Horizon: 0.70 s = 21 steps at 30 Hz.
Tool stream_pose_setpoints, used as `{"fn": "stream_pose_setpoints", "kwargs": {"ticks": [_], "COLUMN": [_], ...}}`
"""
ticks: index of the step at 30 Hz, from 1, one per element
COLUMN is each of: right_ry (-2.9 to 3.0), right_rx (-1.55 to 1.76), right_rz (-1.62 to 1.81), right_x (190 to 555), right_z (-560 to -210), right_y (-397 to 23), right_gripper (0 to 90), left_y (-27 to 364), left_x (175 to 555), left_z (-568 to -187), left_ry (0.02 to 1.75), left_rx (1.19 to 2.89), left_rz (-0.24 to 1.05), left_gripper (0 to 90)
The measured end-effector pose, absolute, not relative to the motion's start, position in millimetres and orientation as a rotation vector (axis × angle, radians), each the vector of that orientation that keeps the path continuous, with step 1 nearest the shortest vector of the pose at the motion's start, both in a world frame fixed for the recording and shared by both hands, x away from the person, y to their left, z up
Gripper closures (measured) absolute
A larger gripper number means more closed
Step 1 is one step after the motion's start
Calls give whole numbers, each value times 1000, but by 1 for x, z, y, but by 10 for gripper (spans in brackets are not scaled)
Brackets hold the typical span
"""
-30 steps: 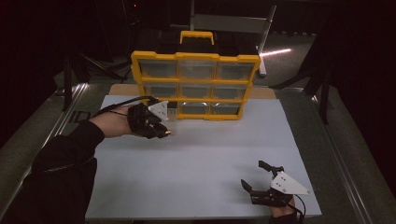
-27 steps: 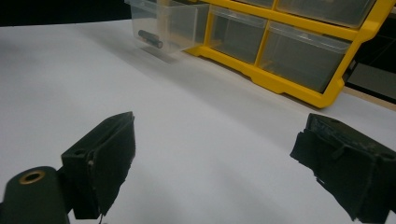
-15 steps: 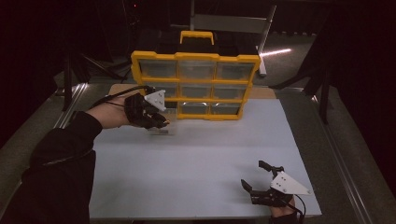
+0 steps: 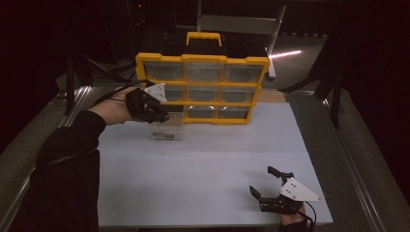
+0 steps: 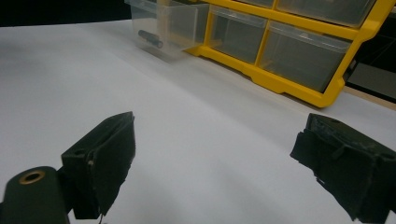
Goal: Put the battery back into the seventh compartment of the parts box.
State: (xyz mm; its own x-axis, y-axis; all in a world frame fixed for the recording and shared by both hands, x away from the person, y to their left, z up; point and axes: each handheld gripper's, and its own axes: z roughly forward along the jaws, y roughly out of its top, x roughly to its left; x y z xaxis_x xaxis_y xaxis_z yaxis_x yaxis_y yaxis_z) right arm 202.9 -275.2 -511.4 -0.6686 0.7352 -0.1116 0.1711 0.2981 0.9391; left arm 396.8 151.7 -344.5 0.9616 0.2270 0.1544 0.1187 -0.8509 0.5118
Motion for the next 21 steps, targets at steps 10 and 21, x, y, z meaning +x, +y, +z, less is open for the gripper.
{"fn": "stream_pose_setpoints", "kwargs": {"ticks": [10,21], "right_ry": [2041,2042], "right_rx": [803,803], "right_rz": [1369,1371], "right_x": [203,204], "right_z": [-513,-514], "right_y": [-275,-276], "right_gripper": [104,104], "left_y": [149,145], "left_x": [415,434], "left_z": [-357,-388], "left_ry": [294,372], "left_rx": [2623,2631], "left_rz": [331,366], "left_gripper": [756,756]}}
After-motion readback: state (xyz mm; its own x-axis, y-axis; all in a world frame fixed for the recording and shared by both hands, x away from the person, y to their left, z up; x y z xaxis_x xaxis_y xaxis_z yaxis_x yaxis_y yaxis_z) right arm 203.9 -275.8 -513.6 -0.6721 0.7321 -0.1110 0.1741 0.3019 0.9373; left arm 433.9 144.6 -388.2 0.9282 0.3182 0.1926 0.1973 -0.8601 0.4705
